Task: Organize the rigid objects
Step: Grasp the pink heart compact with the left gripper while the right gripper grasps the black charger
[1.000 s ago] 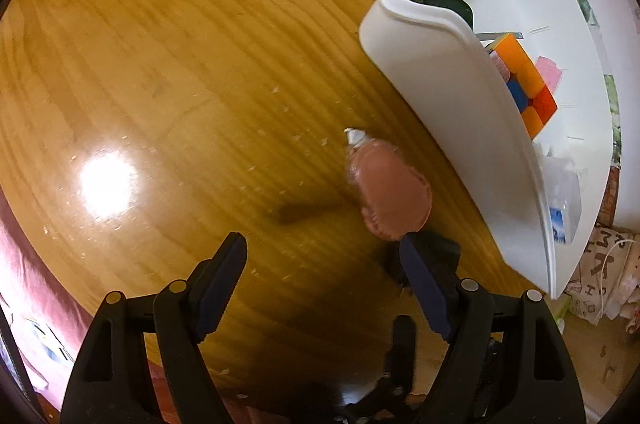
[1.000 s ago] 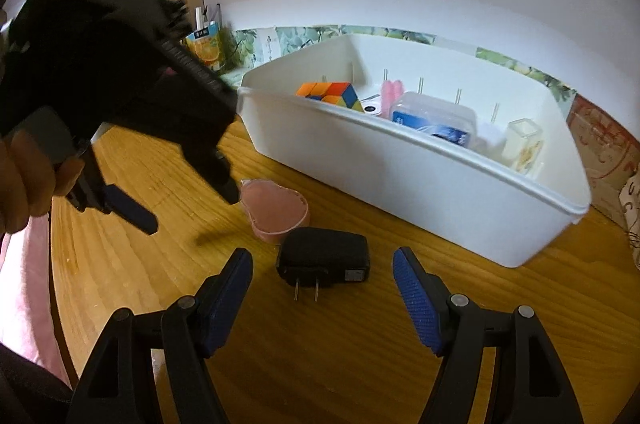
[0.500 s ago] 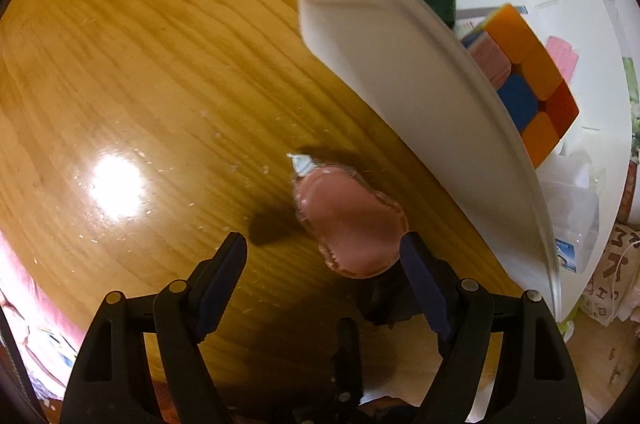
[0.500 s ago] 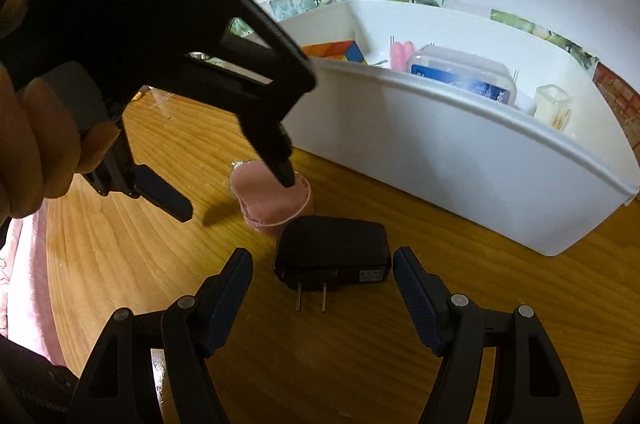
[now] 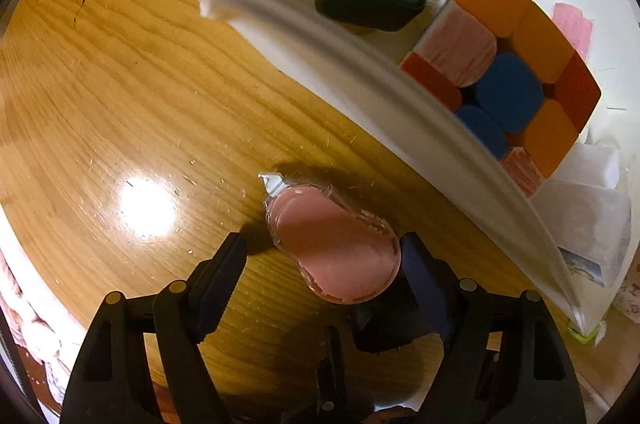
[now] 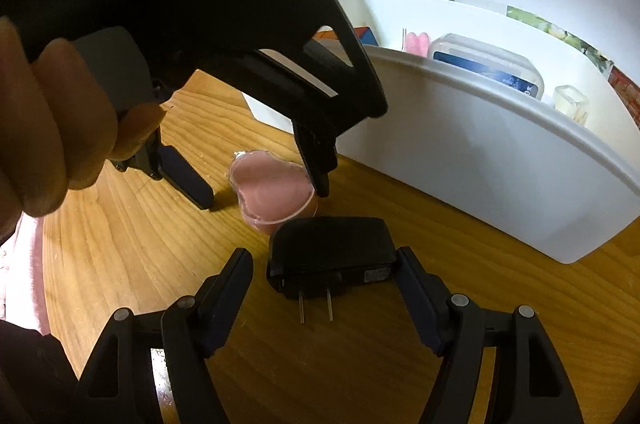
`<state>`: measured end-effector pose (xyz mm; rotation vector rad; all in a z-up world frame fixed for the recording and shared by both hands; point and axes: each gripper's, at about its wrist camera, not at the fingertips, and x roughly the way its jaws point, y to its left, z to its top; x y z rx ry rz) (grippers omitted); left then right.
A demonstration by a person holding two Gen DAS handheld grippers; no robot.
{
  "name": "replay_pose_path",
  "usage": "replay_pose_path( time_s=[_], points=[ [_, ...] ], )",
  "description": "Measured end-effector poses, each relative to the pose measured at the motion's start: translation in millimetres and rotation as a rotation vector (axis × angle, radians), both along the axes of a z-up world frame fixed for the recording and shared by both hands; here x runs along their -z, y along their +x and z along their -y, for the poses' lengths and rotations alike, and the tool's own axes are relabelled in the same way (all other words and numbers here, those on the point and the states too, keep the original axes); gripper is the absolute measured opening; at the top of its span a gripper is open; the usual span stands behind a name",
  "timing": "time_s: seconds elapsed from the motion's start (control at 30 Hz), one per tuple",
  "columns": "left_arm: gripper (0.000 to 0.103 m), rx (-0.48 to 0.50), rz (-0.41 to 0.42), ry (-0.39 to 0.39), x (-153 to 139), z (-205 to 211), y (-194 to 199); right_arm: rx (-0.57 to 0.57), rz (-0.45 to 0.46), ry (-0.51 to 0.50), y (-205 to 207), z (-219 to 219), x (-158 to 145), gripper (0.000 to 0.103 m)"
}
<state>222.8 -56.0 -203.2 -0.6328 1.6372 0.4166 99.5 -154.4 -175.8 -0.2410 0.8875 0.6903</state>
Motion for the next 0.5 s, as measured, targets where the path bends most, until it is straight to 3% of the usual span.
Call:
replay_pose_path(
  time_s=[0.17,0.5],
  points=[
    [0.067,-0.004,0.007,0.045,-8,4,4,0.001,0.000,0.006,2,0,0,0.064],
    [0.066,-0.018,0.039,0.025,-12,-5,3,-0.007,-0.004,-0.010,-7,2,-8,0.063]
  ],
)
